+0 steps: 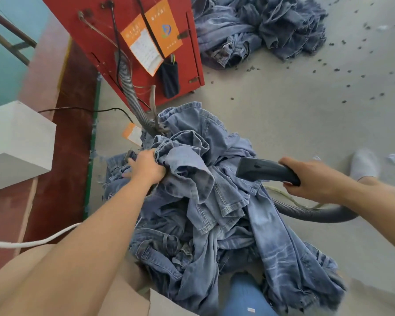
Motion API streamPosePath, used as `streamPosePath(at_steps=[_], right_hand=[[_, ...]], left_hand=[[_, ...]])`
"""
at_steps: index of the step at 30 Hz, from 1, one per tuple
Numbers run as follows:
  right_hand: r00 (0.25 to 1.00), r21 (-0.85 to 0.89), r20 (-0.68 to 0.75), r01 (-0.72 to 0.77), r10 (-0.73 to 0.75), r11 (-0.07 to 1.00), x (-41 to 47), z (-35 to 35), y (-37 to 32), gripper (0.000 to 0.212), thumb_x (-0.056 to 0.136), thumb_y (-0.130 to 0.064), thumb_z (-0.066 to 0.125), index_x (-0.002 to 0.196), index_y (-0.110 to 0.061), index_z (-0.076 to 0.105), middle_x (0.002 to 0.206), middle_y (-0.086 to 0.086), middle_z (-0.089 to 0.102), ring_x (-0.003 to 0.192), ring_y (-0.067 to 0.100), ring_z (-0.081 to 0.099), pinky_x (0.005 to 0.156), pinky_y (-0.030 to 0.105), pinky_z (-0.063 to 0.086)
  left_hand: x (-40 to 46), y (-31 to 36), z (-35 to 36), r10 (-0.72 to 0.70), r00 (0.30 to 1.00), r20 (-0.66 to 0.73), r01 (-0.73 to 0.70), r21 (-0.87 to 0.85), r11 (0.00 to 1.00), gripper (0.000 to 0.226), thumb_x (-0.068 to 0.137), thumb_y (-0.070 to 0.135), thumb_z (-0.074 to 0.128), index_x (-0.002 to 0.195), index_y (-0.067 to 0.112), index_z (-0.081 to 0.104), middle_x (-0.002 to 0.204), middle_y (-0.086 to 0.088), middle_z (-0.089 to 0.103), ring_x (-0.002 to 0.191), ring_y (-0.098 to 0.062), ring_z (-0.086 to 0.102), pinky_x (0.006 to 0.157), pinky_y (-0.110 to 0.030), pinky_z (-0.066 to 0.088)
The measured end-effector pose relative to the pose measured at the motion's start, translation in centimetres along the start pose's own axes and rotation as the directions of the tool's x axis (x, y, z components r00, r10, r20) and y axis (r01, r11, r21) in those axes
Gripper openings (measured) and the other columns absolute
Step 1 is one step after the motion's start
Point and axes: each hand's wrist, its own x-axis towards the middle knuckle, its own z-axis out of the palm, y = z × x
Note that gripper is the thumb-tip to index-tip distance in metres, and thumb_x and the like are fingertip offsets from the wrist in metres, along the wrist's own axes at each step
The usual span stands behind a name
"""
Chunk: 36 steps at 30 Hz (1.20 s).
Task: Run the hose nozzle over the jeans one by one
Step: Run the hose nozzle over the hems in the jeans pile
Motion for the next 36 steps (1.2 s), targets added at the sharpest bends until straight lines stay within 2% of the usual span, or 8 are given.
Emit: streamPosePath(at_steps=[1,3,5,9,15,19,24,36], right_hand=[[0.999,-0.035,0.049,-0.001,0.003,0.999,-0.1,0.0,0.2,0.032,0.089,-0.029,0.07,0.108,-0.038,0.047,0.071,-0.013,0.061,0.064,0.008,0.057,0.065,0.036,0.05],[0.993,-0.088,0.113,-0.018,0.028,0.996,-0.4,0.0,0.7,0.031,0.088,-0.028,0.069,0.107,-0.039,0.047,0.074,-0.012,0.062,0.067,0.011,0.059,0.066,0.038,0.053],[0.991,-0.116,0.111,-0.065,0.078,0.991,-0.7,-0.1,1.4,0.031,0.088,-0.026,0.067,0.103,-0.04,0.044,0.073,-0.011,0.059,0.066,0.01,0.057,0.062,0.036,0.05],[0.986,-0.029,0.019,-0.165,0.165,0.986,-1.2,0.1,2.1,0.028,0.088,-0.02,0.067,0.105,-0.03,0.048,0.077,-0.003,0.061,0.064,0.013,0.054,0.059,0.035,0.043],[0.983,0.097,-0.048,-0.169,0.175,0.981,-1.8,-0.1,1.6,0.032,0.09,-0.022,0.071,0.114,-0.028,0.051,0.08,-0.003,0.063,0.064,0.005,0.054,0.055,0.023,0.038],[0.98,0.16,-0.072,-0.174,0.187,0.972,-1.7,-0.5,1.6,0.031,0.091,-0.021,0.071,0.116,-0.027,0.054,0.08,-0.006,0.064,0.066,0.007,0.058,0.06,0.028,0.046],[0.953,0.301,-0.185,-0.176,0.238,0.937,-1.5,-1.0,1.2,0.03,0.089,-0.021,0.075,0.109,-0.03,0.055,0.077,-0.014,0.063,0.064,0.006,0.062,0.057,0.018,0.044],[0.972,0.283,-0.147,-0.134,0.181,0.95,-1.6,-1.5,-0.4,0.037,0.083,-0.018,0.078,0.097,-0.04,0.05,0.073,-0.011,0.061,0.062,0.004,0.06,0.054,0.018,0.04]], left_hand=[[-0.6,0.9,0.7,0.261,0.949,-0.174,-0.186,0.359,0.915,0.064,0.084,-0.008,0.055,0.141,0.02,0.051,0.16,-0.022,0.034,0.148,-0.05,0.024,0.115,-0.075,0.021],[-2.6,2.7,2.3,0.882,0.464,0.084,-0.702,0.642,0.308,0.081,0.08,-0.011,0.053,0.154,0.022,0.04,0.166,-0.013,0.026,0.153,-0.041,0.02,0.122,-0.067,0.015],[-5.2,3.0,4.9,0.85,0.065,0.523,-0.908,0.385,-0.168,0.069,0.089,0.009,0.063,0.152,0.026,0.043,0.157,-0.002,0.046,0.145,-0.028,0.04,0.124,-0.052,0.024],[-7.2,3.6,11.1,0.442,0.639,0.63,-0.764,0.59,0.263,0.094,0.09,0.079,0.036,0.163,0.032,0.002,0.16,-0.016,0.03,0.121,-0.041,0.052,0.106,-0.055,0.03],[-6.1,5.6,14.4,0.509,0.73,0.457,-0.672,0.617,0.41,0.043,0.096,0.017,0.06,0.136,0.018,0.044,0.145,-0.018,0.031,0.108,-0.04,0.059,0.094,-0.051,0.045],[-2.2,6.7,9.3,0.382,0.871,0.309,-0.33,-0.209,0.921,0.034,0.099,0.029,0.067,0.13,0.018,0.062,0.122,0.004,0.065,0.113,-0.02,0.062,0.089,-0.023,0.042],[-1.4,5.0,5.4,0.204,0.914,0.352,0.027,-0.552,0.833,0.022,0.1,0.034,0.066,0.121,0.027,0.065,0.113,0.008,0.074,0.111,-0.019,0.069,0.1,-0.04,0.055],[-1.3,4.7,6.5,0.178,0.892,0.416,0.193,-0.707,0.681,0.038,0.103,0.029,0.062,0.139,0.016,0.059,0.127,0.003,0.072,0.119,-0.014,0.066,0.105,-0.035,0.05]])
